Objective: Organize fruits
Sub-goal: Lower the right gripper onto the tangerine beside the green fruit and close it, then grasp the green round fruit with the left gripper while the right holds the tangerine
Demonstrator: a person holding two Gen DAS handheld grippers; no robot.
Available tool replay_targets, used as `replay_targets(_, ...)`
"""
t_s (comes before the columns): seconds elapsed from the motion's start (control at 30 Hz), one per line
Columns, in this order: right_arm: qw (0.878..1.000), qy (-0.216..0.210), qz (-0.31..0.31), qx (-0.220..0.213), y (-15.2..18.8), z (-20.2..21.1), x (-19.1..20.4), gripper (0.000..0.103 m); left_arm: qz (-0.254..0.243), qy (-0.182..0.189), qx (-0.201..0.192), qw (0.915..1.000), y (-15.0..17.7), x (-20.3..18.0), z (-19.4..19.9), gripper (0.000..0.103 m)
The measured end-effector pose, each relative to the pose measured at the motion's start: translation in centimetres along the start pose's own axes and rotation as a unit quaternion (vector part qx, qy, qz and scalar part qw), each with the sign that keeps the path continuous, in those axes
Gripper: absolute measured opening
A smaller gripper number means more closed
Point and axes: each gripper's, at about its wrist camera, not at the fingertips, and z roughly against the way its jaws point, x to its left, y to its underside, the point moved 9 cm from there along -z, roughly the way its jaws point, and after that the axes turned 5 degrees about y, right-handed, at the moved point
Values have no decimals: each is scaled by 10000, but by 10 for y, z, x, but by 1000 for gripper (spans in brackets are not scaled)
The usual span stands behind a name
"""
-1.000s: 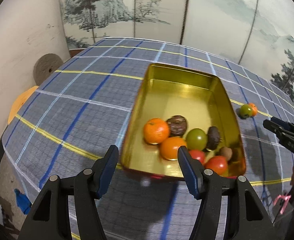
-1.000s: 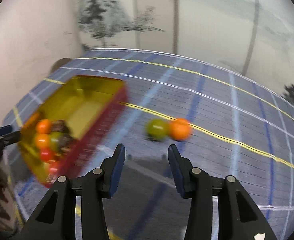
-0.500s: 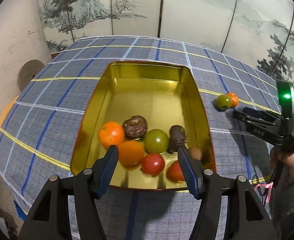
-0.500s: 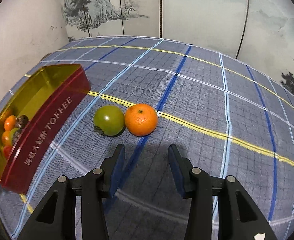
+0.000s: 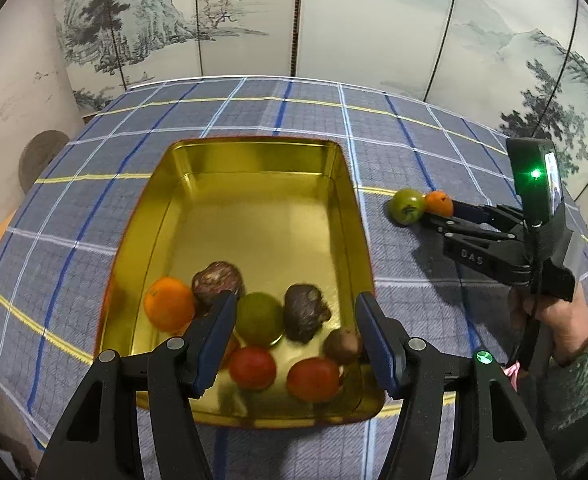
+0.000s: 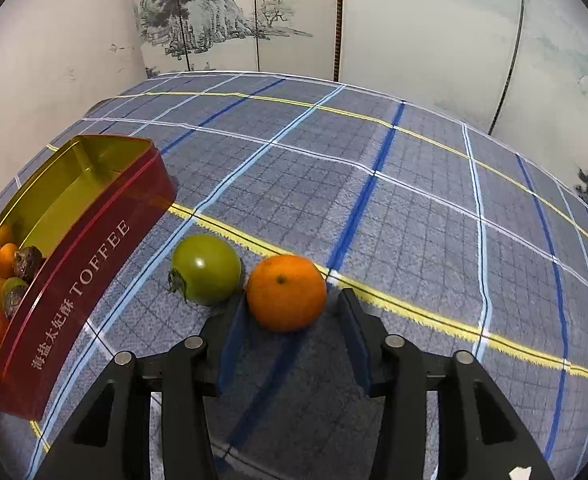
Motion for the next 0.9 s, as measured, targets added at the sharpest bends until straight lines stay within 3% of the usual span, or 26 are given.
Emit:
replay_targets(0.07,10000,-24,46,-13,-2,-1,3,36,-14,6,-19,10000,-4,-3,-2,62)
replay_targets(0.37,10000,31,-86,-15,7,7,-5,34,-88,27,-64,9999,-19,-16,-15,62)
replay_targets(0.9,9942,605,-890,51,56,39,-93,34,-393,226,-44,9990,-51,-41,-28,62)
